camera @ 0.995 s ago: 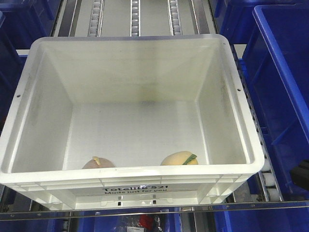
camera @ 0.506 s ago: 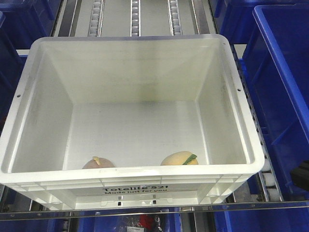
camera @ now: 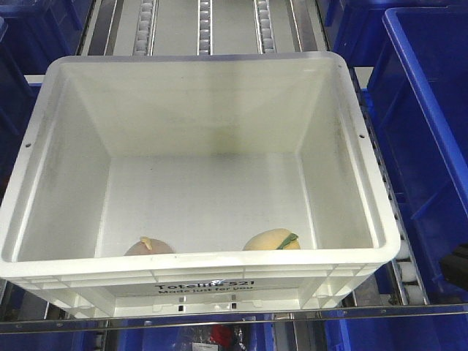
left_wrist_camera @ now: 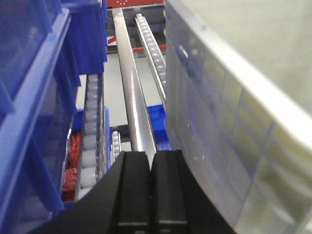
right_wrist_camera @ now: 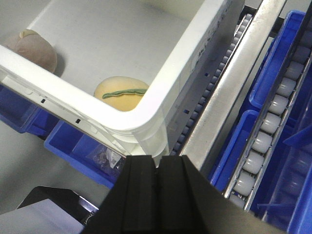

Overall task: Place moving items into box and shelve
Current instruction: 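Withdraw both grippers beside the crate on the shelf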

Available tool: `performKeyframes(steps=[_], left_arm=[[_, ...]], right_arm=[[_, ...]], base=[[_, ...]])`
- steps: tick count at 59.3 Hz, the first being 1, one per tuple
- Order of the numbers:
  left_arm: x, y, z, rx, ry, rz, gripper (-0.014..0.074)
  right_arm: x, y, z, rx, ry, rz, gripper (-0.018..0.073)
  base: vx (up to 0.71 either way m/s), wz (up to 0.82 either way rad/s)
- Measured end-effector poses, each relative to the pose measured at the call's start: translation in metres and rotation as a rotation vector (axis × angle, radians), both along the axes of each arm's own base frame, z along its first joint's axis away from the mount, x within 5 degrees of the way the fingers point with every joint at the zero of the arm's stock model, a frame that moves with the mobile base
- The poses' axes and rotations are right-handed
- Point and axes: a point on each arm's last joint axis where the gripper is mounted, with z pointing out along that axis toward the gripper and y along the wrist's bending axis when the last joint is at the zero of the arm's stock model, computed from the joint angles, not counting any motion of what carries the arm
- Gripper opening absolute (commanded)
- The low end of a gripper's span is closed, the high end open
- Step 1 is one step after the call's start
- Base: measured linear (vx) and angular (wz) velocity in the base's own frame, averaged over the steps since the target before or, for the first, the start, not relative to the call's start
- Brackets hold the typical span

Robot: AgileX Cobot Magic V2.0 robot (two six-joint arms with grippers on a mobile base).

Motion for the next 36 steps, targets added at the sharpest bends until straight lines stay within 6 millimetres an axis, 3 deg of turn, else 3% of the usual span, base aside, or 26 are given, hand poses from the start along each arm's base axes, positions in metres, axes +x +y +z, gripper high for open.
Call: performKeyframes(steps=[11, 20, 36], left_arm=[[0.005, -0.002, -0.02, -0.041, -0.024, -0.005, -0.0003], [0.007, -0.003, -0.013, -0.054, -0.133, -0.02, -0.0003], [0.007, -0.003, -0.012, -0.055, -0.144, -0.022, -0.0003]], right_arm=[[0.0, 0.0, 0.0, 0.0, 0.0, 0.0, -0.0016], [0.0, 0.0, 0.0, 0.0, 0.0, 0.0, -0.0016], [0.0, 0.0, 0.0, 0.0, 0.0, 0.0, -0.0016]], base=[[0.0, 0.0], [0.0, 0.0], [0.0, 0.0]])
